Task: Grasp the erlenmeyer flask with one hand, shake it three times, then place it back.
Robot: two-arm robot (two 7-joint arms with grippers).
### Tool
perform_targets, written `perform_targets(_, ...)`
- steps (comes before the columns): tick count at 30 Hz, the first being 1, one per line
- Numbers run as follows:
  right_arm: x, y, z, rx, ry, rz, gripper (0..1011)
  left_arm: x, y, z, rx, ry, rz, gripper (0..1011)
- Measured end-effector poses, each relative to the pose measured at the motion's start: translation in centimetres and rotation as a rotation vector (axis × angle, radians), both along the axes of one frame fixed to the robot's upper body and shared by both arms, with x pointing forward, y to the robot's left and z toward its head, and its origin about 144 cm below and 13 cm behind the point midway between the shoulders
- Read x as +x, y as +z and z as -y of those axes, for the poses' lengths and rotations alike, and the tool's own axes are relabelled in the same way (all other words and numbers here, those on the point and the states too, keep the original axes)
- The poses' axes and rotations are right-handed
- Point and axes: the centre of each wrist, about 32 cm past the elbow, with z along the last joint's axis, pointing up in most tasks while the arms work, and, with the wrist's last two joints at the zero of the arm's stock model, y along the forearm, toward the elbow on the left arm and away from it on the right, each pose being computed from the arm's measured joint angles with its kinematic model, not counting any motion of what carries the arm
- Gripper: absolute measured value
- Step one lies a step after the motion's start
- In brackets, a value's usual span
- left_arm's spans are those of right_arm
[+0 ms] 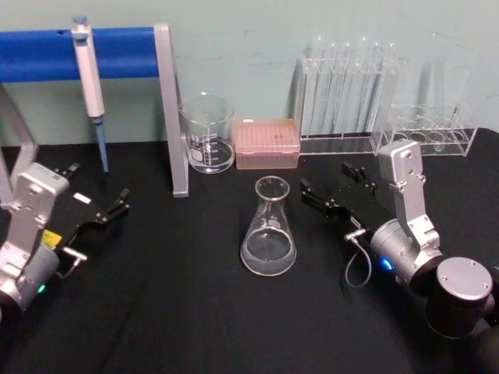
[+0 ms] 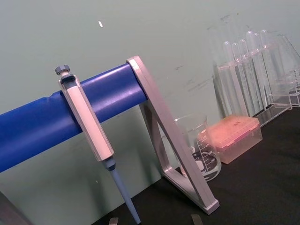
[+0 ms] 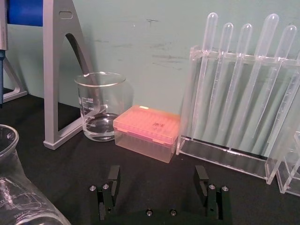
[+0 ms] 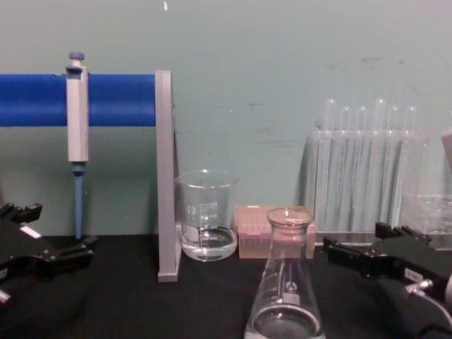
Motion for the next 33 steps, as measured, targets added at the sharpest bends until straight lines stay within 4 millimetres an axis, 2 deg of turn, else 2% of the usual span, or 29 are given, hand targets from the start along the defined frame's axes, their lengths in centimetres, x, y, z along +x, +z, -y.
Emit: perform_targets(33,-0.01,0.02,0.01,0.003,0.001,0.001,1000,0.0,0.0,0.0,0.0,0.0,0.0,1001)
